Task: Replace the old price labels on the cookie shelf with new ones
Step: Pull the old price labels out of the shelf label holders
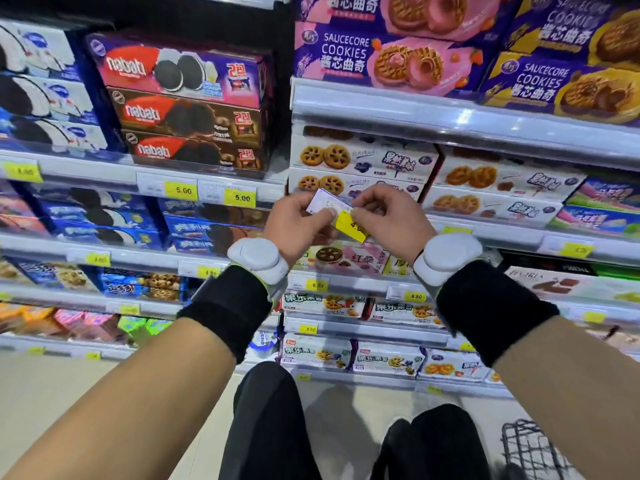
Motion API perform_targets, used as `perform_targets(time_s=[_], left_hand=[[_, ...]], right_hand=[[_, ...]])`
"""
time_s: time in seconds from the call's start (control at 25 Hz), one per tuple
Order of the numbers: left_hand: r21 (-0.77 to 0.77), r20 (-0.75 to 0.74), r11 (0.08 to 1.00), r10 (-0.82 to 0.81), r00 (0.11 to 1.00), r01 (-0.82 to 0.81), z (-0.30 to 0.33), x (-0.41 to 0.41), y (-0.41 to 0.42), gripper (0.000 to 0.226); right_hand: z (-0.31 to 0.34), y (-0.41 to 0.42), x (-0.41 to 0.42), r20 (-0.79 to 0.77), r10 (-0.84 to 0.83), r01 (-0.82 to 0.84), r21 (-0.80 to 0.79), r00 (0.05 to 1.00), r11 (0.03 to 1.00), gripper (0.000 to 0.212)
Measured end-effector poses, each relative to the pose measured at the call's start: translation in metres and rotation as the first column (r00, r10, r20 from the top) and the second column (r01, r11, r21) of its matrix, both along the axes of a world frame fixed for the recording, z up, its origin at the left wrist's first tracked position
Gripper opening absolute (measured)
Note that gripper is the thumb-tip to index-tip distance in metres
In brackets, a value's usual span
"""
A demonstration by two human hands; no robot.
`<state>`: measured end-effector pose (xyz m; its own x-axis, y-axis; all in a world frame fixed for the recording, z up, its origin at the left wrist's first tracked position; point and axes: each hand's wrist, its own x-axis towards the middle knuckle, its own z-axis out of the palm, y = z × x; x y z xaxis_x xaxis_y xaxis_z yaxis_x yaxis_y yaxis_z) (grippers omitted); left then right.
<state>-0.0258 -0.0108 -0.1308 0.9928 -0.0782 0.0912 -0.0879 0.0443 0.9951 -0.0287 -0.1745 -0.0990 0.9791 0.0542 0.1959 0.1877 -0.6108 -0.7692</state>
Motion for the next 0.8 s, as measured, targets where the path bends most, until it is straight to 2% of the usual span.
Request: perform_targets(time_s=[0.04,0.24,0.56,0.8], left_hand=[[-0.003,-0.019,1.000,0.016,1.000,-0.016,-0.008,0.003,0.003,0.014],[0.001,-0.085,0.998,0.069,0.994,-0.069,-0.042,0.014,0.015,0.011],[-0.088,-0.134,0.986,0.130,0.982,-0.143,-0.064,0.023,0.021,0.011],[-0.061,-0.125,0.984,0.157,0.980,-0.165,-0.076,0.030,0.027,0.011]], right_hand=[[-0.005,0.001,0.002,0.018,-0.031,0.032,-0.023,0.999,0.999,0.002],[-0.032,-0.003,0.015,0.125,-0.096,0.117,-0.176,0.988,0.977,0.007],[-0.055,0.008,0.035,0.231,-0.085,0.188,-0.472,0.969,0.861,0.027],[-0.071,0.011,0.039,0.385,-0.079,0.291,-0.534,0.920,0.794,0.031]])
